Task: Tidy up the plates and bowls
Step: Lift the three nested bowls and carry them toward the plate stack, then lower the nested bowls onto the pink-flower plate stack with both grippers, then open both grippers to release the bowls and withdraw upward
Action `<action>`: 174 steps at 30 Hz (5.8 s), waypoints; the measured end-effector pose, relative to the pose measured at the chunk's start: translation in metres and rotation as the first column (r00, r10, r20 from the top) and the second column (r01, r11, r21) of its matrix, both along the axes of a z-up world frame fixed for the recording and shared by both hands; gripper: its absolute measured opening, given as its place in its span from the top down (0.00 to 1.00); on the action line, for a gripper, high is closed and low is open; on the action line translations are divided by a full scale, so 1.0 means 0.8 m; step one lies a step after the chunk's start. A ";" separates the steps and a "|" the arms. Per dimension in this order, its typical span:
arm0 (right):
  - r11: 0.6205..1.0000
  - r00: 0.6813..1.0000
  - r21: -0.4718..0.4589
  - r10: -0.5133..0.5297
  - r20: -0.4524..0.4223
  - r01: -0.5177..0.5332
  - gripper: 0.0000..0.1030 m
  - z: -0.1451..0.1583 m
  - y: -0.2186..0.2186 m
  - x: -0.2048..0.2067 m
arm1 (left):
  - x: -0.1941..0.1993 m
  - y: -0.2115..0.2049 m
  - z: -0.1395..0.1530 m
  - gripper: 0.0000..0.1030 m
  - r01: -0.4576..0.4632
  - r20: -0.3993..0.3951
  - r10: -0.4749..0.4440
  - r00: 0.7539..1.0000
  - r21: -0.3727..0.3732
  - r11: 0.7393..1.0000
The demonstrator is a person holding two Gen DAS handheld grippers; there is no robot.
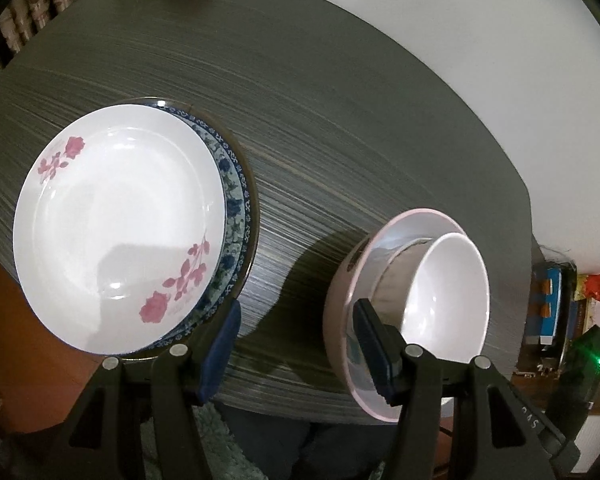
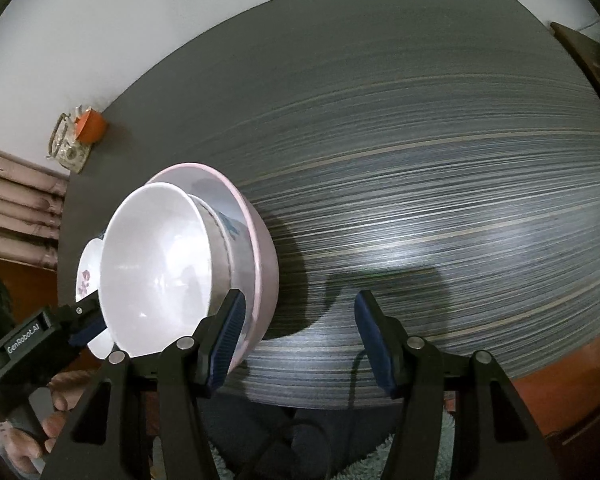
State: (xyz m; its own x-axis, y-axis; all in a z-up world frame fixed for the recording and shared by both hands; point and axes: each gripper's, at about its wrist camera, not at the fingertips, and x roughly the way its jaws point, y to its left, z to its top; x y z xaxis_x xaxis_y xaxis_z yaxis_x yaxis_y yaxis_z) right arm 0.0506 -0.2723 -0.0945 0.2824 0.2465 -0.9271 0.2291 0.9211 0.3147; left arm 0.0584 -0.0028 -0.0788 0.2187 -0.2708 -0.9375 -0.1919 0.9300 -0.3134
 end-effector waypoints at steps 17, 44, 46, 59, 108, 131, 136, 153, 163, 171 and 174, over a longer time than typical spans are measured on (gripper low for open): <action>1.000 0.999 -0.029 0.005 -0.031 -0.006 0.48 -0.017 0.004 0.028 | 0.014 -0.009 -0.025 0.42 0.003 -0.016 -0.003 1.000 -0.010 1.000; 0.998 1.000 0.055 0.009 0.021 -0.011 0.87 -0.017 0.027 0.038 | 0.021 -0.065 -0.022 0.94 0.101 0.042 -0.100 0.994 -0.010 0.995; 0.998 1.000 0.058 0.008 0.025 -0.009 0.87 -0.018 0.028 0.038 | 0.020 -0.066 -0.023 0.94 0.103 0.046 -0.102 0.994 -0.008 0.995; 0.999 0.999 0.043 0.009 0.050 -0.011 0.87 -0.013 0.031 0.030 | 0.022 -0.062 -0.017 0.94 0.109 0.069 -0.109 0.992 0.002 0.994; 0.969 0.959 -0.008 0.247 0.142 -0.249 0.87 0.073 0.206 0.086 | 0.001 0.112 0.054 0.94 -0.135 0.170 0.124 0.978 0.055 0.989; 0.944 0.943 -0.010 0.329 0.060 -0.329 0.87 0.026 0.290 0.087 | -0.008 0.186 0.029 0.94 -0.204 0.123 0.196 0.973 0.051 0.978; 0.944 0.942 -0.014 0.329 0.063 -0.329 0.87 0.024 0.292 0.081 | -0.010 0.177 0.029 0.94 -0.199 0.134 0.190 0.973 0.057 0.978; 0.947 0.945 0.007 0.321 0.067 -0.322 0.86 0.023 0.286 0.074 | -0.023 0.185 0.026 0.87 -0.211 0.136 0.198 0.971 0.082 0.974; 0.960 0.955 -0.030 0.280 0.093 -0.279 0.51 0.032 0.264 0.064 | -0.039 0.187 0.046 0.63 -0.207 0.179 0.179 0.967 0.149 0.967; 0.960 0.951 -0.036 0.280 0.132 -0.278 0.34 0.044 0.248 0.046 | -0.070 0.190 0.068 0.50 -0.211 0.227 0.166 0.960 0.190 0.959; 0.958 0.943 -0.030 0.285 0.170 -0.284 0.30 0.052 0.247 0.035 | -0.086 0.181 0.076 0.43 -0.192 0.242 0.138 0.960 0.214 0.958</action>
State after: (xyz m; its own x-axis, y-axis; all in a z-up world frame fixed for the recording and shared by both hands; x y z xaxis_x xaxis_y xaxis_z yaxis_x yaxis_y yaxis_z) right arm 0.0789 -0.0746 -0.0529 0.3552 0.3350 -0.8727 -0.0998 0.9418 0.3209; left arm -0.0104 0.1422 -0.0182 0.4514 0.0073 -0.8923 -0.2992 0.9433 -0.1436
